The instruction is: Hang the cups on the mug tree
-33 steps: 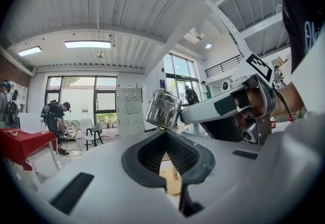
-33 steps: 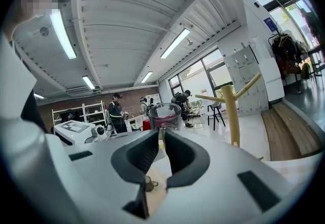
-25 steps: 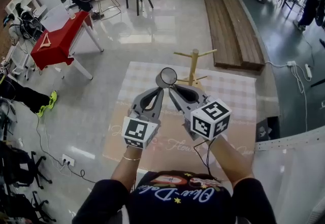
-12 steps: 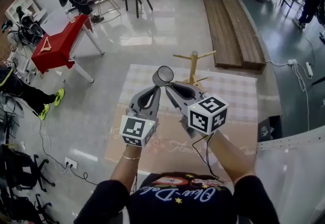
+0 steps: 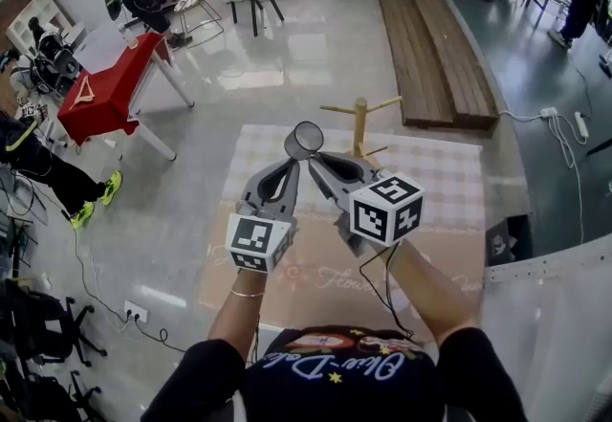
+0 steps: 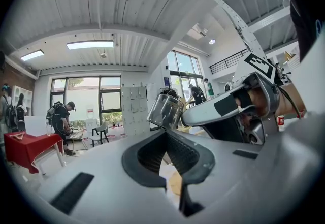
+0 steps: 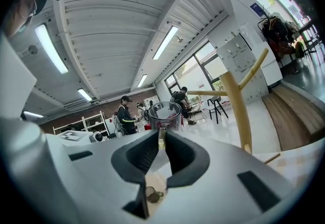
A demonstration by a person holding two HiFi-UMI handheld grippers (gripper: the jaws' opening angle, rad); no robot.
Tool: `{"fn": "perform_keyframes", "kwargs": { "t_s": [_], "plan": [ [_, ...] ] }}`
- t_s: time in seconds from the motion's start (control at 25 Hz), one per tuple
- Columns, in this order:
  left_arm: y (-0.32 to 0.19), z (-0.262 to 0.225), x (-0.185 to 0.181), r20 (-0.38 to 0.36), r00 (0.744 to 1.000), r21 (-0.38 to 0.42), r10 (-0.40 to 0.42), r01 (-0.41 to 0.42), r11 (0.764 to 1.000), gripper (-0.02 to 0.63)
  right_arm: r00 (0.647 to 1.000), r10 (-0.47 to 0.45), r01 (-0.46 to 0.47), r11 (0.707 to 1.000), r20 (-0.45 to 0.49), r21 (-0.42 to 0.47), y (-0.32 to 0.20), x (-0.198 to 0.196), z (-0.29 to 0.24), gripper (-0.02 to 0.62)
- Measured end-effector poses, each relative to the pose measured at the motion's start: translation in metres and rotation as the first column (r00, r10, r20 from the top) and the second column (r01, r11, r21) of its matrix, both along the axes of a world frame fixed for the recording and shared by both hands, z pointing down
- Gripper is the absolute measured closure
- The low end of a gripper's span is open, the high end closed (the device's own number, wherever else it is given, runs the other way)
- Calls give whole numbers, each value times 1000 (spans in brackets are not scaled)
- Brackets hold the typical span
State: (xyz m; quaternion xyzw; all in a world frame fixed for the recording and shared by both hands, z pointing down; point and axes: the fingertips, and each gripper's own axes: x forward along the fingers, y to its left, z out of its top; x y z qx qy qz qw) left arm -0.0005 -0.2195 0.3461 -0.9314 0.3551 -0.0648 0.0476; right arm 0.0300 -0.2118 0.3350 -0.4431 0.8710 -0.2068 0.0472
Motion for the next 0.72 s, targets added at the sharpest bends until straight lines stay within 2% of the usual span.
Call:
{"fn": "perform_keyframes", "kwargs": {
  "t_s": [0.52, 0.72],
  "plan": [
    [-17, -2, 6, -6, 1000, -6, -9, 9, 1000, 598, 998, 21, -20, 1000, 60, -16, -15, 6, 1, 549],
    [-20, -3, 9, -31, 999, -20, -16, 16, 1000, 598, 995, 36, -34, 999, 92, -23, -18, 10, 0, 549]
  ]
}}
